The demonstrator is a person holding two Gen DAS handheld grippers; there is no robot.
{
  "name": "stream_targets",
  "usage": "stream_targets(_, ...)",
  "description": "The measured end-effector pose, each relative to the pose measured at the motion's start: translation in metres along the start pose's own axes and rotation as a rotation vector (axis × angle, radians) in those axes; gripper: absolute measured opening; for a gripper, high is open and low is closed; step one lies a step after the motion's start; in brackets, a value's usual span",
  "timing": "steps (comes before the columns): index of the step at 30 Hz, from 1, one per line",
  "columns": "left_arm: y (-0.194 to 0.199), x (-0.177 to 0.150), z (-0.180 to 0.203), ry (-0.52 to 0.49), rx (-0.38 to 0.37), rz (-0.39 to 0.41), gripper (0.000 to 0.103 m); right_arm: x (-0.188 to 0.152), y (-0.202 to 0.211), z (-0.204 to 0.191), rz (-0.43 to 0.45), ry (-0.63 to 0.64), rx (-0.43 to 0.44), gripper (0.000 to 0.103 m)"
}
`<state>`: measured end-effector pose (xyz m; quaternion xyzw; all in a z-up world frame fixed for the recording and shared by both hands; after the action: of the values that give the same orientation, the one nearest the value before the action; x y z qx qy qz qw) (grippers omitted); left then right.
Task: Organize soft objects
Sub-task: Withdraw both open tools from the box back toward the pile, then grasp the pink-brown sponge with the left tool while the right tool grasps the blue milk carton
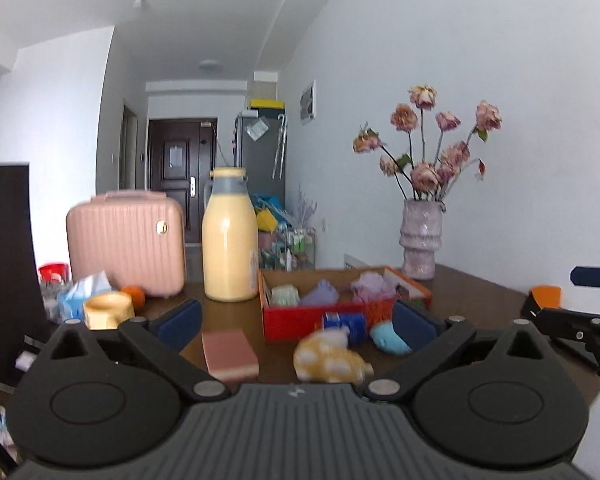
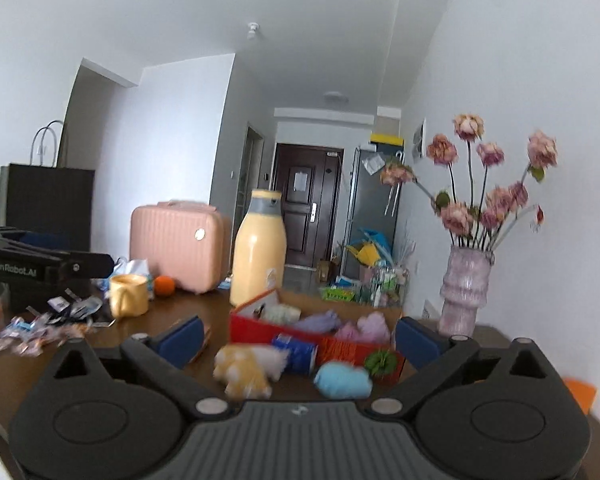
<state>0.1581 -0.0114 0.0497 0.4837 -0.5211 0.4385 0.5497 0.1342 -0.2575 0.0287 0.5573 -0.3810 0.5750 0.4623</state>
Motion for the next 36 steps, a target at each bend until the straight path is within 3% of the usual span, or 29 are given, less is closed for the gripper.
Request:
stream_targets(6,0.04,-0.033,-0.009,0.033,-0.028,-0.047,0.103,-0.041,0.032,-0.008,-0.068,-0.061,-0.024,0.102)
stream_targets(11,0.05,-0.056,-0.02,0.055,-0.008,-0.102,0.103,-0.071,0.043,-0.015,-0.12,-0.079,-0.044,0.102)
stream_targets(25,0.02,-0.093,-0.029,0.061,0.015,-0.258,0.103,-0.102,0.013,-0.026,-0.235,-0.108,0.023,0.102)
stream_targets(36,-0.019,-0.099,-0.038,0.077,0.025,-0.33,0.103,-0.105,-0.024,-0.021,-0.297,-0.118,0.026,0.102)
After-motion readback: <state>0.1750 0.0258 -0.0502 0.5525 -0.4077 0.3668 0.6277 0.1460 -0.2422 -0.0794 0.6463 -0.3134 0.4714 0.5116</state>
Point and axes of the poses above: each gripper's, at about its wrist camera, not at the fingertips, and y roughly against the way its jaws point, z to its right, x to its top, the point moved 2 cm from there along -y, roughly the way its jaws point, and after that the axes turned 5 degrees about z, right-handed, at the moved point
